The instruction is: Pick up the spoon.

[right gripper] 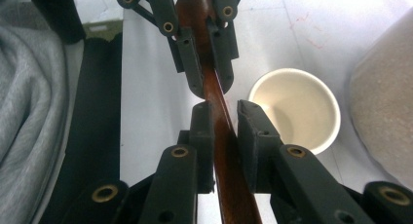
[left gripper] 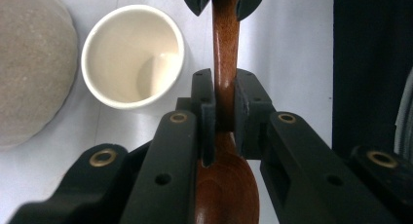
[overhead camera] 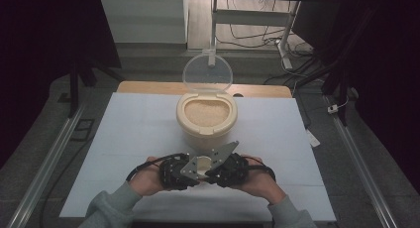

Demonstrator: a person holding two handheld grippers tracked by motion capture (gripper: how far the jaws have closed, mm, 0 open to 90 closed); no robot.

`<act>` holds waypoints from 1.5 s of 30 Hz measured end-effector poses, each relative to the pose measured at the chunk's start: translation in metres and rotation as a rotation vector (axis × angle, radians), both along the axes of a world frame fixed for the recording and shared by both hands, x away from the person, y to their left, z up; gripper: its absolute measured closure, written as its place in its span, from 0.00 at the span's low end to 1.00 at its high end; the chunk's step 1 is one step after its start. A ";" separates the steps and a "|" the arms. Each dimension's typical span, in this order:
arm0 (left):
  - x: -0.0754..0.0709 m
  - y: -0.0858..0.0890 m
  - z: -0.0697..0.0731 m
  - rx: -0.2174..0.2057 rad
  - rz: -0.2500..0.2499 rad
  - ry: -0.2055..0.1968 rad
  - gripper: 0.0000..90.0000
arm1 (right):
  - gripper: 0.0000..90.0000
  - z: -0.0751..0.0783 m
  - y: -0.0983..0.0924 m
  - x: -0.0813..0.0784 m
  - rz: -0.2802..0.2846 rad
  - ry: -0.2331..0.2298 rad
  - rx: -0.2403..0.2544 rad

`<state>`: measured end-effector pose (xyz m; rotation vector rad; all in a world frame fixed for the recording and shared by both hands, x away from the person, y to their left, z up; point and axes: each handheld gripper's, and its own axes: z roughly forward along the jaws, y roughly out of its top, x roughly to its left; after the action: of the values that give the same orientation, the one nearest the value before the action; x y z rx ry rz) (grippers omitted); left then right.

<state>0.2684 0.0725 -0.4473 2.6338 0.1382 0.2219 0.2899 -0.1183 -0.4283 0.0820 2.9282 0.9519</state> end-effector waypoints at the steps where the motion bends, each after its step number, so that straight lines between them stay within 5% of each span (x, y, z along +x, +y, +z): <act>1: 0.000 0.001 0.000 -0.003 0.006 -0.005 0.89 | 0.85 0.001 -0.002 0.001 -0.010 -0.004 0.024; 2: 0.000 0.001 0.001 -0.008 0.014 -0.011 0.89 | 0.85 0.001 -0.002 0.001 -0.010 -0.004 0.024; 7: 0.004 0.008 0.004 -0.050 0.080 -0.037 0.89 | 0.69 0.011 -0.014 0.007 -0.125 -0.048 0.187; 11: 0.006 0.015 0.007 -0.082 0.126 -0.059 0.89 | 0.61 0.019 -0.028 0.007 -0.264 -0.078 0.327; 17: 0.008 0.022 0.009 -0.123 0.183 -0.084 0.89 | 0.51 0.021 -0.051 0.004 -0.414 -0.102 0.455; 27: 0.009 0.027 0.013 -0.169 0.230 -0.114 0.89 | 0.43 0.005 -0.064 0.004 -0.531 -0.050 0.526; 45: 0.005 0.022 0.014 -0.209 0.221 -0.144 0.89 | 0.50 -0.009 -0.038 0.001 -0.536 0.007 0.535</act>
<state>0.2730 0.0943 -0.4330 2.3834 0.3833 0.4462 0.2911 -0.1560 -0.4377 0.8351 2.3525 1.5583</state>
